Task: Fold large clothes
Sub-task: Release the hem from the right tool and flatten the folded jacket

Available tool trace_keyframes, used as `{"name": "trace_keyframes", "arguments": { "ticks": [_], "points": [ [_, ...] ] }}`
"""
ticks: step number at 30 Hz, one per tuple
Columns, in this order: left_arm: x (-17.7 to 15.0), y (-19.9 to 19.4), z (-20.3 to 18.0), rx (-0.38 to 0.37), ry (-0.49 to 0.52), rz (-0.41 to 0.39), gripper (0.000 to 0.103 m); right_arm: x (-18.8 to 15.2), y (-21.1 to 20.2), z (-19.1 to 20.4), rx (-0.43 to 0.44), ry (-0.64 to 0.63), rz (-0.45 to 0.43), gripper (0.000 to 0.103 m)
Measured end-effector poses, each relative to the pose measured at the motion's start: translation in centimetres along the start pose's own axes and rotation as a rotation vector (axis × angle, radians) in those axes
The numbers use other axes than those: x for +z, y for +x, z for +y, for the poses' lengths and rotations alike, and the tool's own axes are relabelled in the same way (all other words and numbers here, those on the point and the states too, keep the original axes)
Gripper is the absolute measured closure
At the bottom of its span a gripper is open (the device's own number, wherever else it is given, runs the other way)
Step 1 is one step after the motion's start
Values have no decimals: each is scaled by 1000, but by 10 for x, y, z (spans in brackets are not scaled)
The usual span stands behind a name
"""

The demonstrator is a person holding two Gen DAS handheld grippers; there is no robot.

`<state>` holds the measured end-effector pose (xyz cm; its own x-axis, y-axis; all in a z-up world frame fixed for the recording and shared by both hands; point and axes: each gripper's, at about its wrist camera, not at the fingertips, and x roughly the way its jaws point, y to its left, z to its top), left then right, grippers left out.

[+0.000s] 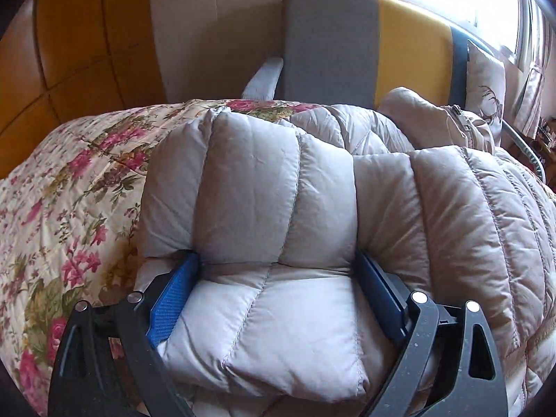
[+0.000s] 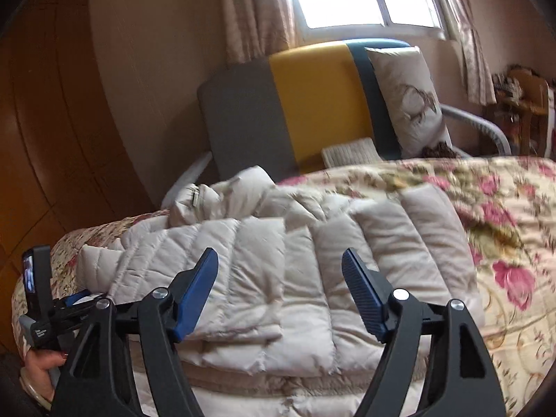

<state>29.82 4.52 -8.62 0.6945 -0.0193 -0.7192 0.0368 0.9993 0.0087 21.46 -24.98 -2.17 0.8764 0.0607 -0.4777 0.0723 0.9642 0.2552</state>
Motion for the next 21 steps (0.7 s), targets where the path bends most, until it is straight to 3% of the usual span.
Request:
{"name": "trace_keyframes", "arguments": {
  "ticks": [4,8,12,17,21],
  "points": [
    [-2,-8,-7,26,15,-39,12,13,32,44,31,-157,104,27],
    [-2,-20,-5,19,1,-110,6,-7,70,53,-107,-284,185,29],
    [4,0,0,-31,-24,-23,4,-22,91,14,-85,-118,250,26],
    [8,12,4,-46,-41,14,3,-26,100,17,-94,-138,267,19],
    [11,10,7,-49,-39,35,3,-18,101,11,-50,-96,312,6]
  ]
}}
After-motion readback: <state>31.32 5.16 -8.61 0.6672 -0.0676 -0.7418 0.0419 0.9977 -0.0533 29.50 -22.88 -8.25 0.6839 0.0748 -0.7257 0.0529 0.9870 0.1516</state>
